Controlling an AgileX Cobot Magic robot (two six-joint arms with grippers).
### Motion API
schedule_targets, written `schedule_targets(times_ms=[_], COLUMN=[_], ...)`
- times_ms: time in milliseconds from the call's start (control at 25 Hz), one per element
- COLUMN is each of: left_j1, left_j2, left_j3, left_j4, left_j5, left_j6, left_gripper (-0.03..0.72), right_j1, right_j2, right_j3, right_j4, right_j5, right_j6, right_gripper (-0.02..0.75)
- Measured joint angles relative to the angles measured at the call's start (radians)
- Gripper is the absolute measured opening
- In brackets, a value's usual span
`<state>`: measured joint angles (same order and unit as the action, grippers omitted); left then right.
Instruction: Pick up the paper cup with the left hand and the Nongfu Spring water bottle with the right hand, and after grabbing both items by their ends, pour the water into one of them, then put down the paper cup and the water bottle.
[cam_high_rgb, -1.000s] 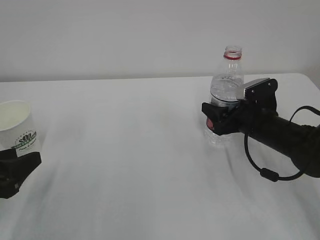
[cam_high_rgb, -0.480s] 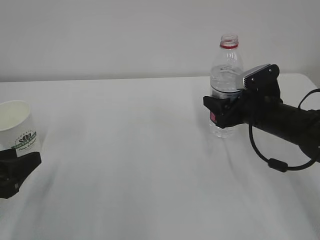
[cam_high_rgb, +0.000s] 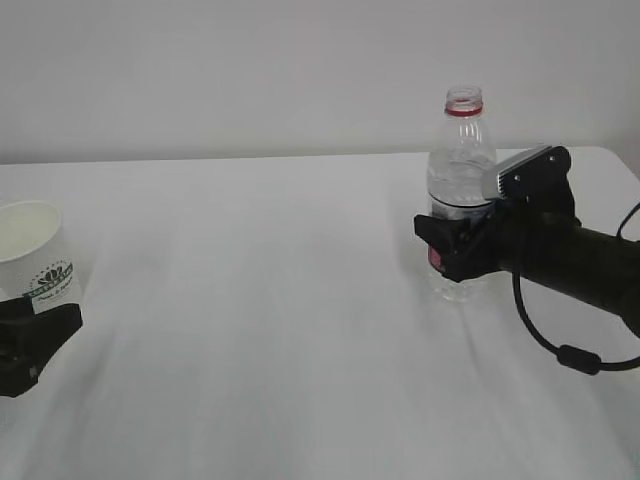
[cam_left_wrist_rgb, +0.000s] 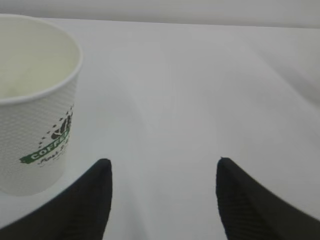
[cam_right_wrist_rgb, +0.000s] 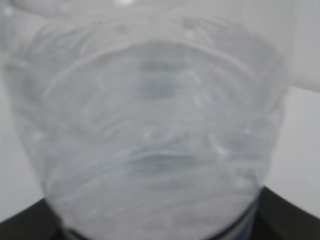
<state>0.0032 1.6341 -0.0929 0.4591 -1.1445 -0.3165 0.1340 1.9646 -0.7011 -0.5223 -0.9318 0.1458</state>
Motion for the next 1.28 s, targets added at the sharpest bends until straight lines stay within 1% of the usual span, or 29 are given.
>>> schedule_targets(times_ms=[120, 440, 840, 1120, 1280], left_j1=[0.000, 0.000, 0.000, 0.000, 0.000], left_j2=[0.000, 0.000, 0.000, 0.000, 0.000], left_j3=[0.000, 0.000, 0.000, 0.000, 0.000], left_j4=[0.000, 0.000, -0.012, -0.016, -0.061], left_j5=[0.000, 0.000, 0.000, 0.000, 0.000], left_j6=[0.000, 0.000, 0.000, 0.000, 0.000], left_gripper=[0.467, 0.467, 0.467, 0.467, 0.467], right_j1=[0.000, 0.000, 0.000, 0.000, 0.000], right_j2=[-0.027, -0.134, -0.226, -0.254, -0.254], right_j3=[0.050, 0.118, 0.181, 0.188, 0.188], right_j4=[0.028, 0.079, 0.098, 0.106, 0.102], right_j5=[-0.009, -0.027, -0.028, -0.024, 0.012], right_j6=[-0.004, -0.021, -0.023, -0.025, -0.027], right_gripper=[0.487, 0.487, 0.487, 0.486, 0.486])
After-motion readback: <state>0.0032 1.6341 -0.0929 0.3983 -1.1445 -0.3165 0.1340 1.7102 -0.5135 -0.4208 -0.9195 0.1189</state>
